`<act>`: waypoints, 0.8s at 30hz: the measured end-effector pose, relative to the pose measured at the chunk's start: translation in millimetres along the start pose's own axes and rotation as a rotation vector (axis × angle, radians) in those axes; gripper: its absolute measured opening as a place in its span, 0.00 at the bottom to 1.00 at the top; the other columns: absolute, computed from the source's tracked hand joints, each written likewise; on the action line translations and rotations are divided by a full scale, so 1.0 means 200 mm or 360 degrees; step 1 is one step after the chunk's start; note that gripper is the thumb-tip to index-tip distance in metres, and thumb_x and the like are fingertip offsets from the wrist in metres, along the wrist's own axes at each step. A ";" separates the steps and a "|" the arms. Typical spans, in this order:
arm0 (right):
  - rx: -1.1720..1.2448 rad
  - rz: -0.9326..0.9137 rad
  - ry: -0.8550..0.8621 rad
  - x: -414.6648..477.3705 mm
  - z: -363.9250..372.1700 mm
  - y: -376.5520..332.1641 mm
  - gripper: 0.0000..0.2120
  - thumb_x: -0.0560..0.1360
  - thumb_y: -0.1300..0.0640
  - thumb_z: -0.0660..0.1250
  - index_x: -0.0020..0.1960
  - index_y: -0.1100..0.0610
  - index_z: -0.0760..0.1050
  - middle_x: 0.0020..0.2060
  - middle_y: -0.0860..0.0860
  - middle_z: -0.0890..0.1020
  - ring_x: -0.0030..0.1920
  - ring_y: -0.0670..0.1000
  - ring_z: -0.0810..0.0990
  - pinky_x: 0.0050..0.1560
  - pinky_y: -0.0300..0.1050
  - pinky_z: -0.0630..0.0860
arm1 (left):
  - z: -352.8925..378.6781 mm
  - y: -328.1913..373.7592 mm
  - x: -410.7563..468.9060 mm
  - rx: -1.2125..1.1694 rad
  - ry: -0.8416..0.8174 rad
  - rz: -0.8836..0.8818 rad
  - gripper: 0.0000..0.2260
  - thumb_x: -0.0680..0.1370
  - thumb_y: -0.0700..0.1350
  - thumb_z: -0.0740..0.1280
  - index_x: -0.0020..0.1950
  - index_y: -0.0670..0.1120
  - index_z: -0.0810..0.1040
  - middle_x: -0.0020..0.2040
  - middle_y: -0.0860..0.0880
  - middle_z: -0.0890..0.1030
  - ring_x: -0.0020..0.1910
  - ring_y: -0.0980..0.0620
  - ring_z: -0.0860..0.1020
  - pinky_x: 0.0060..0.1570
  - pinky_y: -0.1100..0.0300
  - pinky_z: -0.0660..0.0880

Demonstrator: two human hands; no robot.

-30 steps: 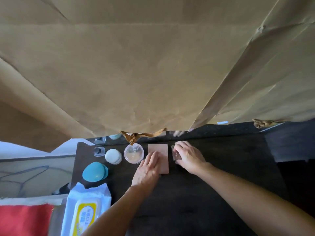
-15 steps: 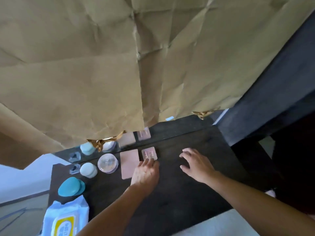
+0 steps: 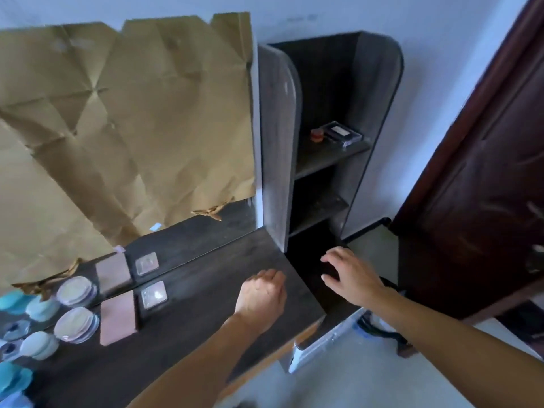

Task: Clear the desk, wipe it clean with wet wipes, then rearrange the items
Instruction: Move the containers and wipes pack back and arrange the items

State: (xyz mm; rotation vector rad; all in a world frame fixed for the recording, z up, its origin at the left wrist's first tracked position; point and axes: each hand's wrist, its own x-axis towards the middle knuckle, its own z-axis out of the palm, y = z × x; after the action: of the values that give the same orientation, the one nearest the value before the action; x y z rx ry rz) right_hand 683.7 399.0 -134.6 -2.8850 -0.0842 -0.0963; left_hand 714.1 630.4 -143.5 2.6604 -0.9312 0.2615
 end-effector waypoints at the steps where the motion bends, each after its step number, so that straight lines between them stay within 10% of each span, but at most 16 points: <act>1: -0.0011 0.0022 0.0026 -0.02 -0.04 0.05 0.18 0.73 0.47 0.67 0.60 0.52 0.74 0.57 0.46 0.75 0.59 0.48 0.74 0.49 0.46 0.77 | 0.00 0.05 0.04 -0.0025 0.0024 0.0024 0.08 0.70 0.47 0.58 0.38 0.48 0.76 0.34 0.52 0.77 0.32 0.50 0.78 0.27 0.61 0.72; 17: -0.0075 0.0037 0.0397 0.49 -0.65 0.62 0.17 0.76 0.50 0.65 0.62 0.55 0.73 0.55 0.49 0.74 0.54 0.50 0.74 0.44 0.39 0.70 | -0.17 0.34 1.27 -0.0246 0.0465 -0.0029 0.13 0.76 0.39 0.63 0.60 0.41 0.77 0.55 0.44 0.75 0.54 0.45 0.74 0.51 0.50 0.76; 24: -0.0075 -0.0002 0.0503 0.80 -0.74 0.76 0.17 0.76 0.50 0.65 0.63 0.53 0.72 0.58 0.48 0.73 0.58 0.49 0.72 0.48 0.43 0.75 | -0.11 0.24 1.77 -0.0152 0.0146 -0.0406 0.25 0.74 0.38 0.61 0.72 0.44 0.64 0.71 0.43 0.63 0.67 0.41 0.63 0.67 0.49 0.64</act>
State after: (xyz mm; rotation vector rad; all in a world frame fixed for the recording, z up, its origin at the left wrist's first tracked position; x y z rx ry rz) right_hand 844.7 222.6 -18.1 -2.8750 -0.0248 -0.5578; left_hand 956.6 398.8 -16.9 2.6186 -0.5548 0.2697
